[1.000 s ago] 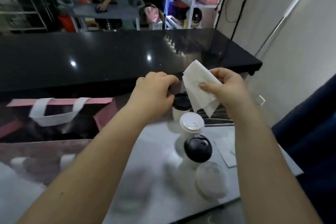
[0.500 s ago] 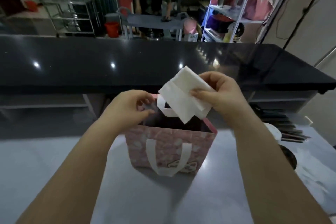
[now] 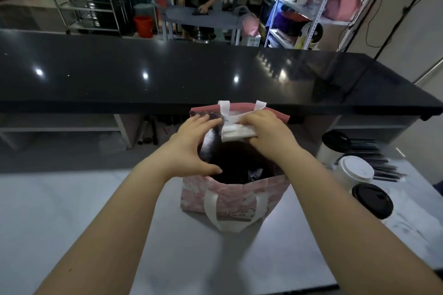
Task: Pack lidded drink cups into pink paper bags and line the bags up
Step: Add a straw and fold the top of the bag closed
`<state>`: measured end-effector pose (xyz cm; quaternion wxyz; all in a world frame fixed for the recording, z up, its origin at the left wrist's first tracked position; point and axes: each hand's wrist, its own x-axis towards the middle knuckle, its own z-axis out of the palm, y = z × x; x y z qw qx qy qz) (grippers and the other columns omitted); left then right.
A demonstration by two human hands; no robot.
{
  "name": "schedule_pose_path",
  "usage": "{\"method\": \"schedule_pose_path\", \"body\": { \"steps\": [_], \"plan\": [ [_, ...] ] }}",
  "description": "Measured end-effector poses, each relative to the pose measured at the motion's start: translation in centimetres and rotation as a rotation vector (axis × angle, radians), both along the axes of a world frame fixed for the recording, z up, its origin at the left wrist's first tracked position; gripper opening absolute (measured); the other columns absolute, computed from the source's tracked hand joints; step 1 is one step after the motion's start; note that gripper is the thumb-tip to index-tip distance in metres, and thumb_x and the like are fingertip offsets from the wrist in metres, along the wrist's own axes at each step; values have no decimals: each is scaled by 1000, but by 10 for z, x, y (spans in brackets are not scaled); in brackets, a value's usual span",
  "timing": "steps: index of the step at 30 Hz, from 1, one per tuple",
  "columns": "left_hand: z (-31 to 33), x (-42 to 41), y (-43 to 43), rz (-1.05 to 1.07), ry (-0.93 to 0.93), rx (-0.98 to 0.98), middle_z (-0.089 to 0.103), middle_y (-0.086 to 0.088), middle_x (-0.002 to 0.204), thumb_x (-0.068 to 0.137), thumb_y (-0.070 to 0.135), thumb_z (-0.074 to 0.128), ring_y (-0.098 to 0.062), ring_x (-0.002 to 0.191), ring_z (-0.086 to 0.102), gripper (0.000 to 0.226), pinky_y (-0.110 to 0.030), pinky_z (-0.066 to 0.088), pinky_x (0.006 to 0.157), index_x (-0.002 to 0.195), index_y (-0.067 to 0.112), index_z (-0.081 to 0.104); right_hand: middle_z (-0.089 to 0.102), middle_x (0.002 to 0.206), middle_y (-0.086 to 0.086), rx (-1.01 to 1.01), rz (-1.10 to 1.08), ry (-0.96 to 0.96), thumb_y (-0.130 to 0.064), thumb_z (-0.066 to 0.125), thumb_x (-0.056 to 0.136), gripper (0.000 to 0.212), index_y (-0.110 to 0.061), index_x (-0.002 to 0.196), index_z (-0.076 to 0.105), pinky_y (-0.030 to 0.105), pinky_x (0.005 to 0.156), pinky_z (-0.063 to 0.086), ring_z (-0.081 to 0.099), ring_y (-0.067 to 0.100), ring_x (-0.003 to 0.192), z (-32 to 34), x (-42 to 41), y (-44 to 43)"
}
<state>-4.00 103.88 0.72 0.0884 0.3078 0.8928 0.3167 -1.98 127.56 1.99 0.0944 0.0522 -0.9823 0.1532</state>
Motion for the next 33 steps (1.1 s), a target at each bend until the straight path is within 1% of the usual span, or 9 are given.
{"method": "schedule_pose_path", "body": {
  "steps": [4, 9, 11, 15, 18, 22, 25, 28, 33],
  "plan": [
    [-4, 8, 2, 45, 120, 215, 32, 16, 154, 73, 31, 81, -1, 146, 11, 77, -43, 21, 120, 140, 41, 45, 58, 122, -9, -24, 91, 7, -22, 78, 78, 48, -26, 123, 61, 28, 99, 36, 43, 16, 118, 2, 11, 10],
    [-15, 29, 2, 223, 340, 571, 60, 10, 127, 77, 31, 80, -9, 128, 50, 42, -27, 45, 105, 116, 22, 68, 68, 95, -17, -582, 14, 254, -17, 78, 79, 26, -29, 101, 71, 12, 83, 47, 62, 4, 93, -7, 58, 46],
    [-26, 40, -5, 300, 294, 657, 59, 14, 125, 74, 42, 80, -5, 120, 55, 50, -16, 48, 95, 120, 28, 65, 71, 101, -14, -841, -95, 284, -30, 71, 84, 21, -27, 105, 72, 17, 86, 52, 65, 7, 98, -28, 81, 64],
    [-54, 54, -17, 505, -62, 682, 65, 25, 111, 59, 47, 82, 2, 102, 64, 67, -13, 54, 76, 122, 48, 57, 68, 120, -1, -1222, -43, 60, -65, 63, 76, 69, -16, 126, 61, 30, 93, 52, 63, 19, 113, -72, 109, 78],
    [-61, 55, -7, 514, -173, 758, 72, 15, 104, 67, 40, 78, -7, 97, 68, 46, -17, 56, 69, 110, 47, 66, 74, 103, -5, -1288, -18, -69, -44, 75, 73, 39, -28, 108, 69, 19, 75, 55, 69, 15, 98, -88, 107, 53],
    [-57, 60, 8, 503, -204, 850, 75, 6, 97, 76, 35, 73, -11, 90, 71, 24, -24, 58, 69, 100, 38, 74, 75, 87, -1, -1372, -239, 97, -32, 70, 84, 3, -33, 85, 72, 30, 66, 58, 72, 18, 82, -95, 94, 26],
    [-61, 67, 7, 530, -234, 851, 76, 5, 87, 80, 25, 71, -9, 81, 72, 14, -19, 56, 65, 85, 37, 78, 74, 82, -6, -1266, -288, 179, -23, 68, 90, 21, -40, 79, 71, 34, 73, 58, 70, 15, 81, -96, 87, 27],
    [-68, 72, 2, 605, -230, 865, 76, 3, 81, 82, 7, 73, -9, 76, 72, 26, -15, 54, 63, 77, 32, 79, 75, 88, -12, -1194, -207, 134, -15, 64, 93, 31, -44, 86, 73, 17, 68, 54, 70, 4, 84, -94, 83, 34],
    [-73, 85, 0, 618, -231, 900, 77, 6, 91, 87, 6, 68, -9, 86, 72, 24, -13, 53, 68, 94, 27, 75, 74, 89, -9, -1322, -14, -71, -18, 55, 96, 7, -15, 97, 62, 17, 64, 53, 70, 7, 82, -95, 79, 50]
  ]
}}
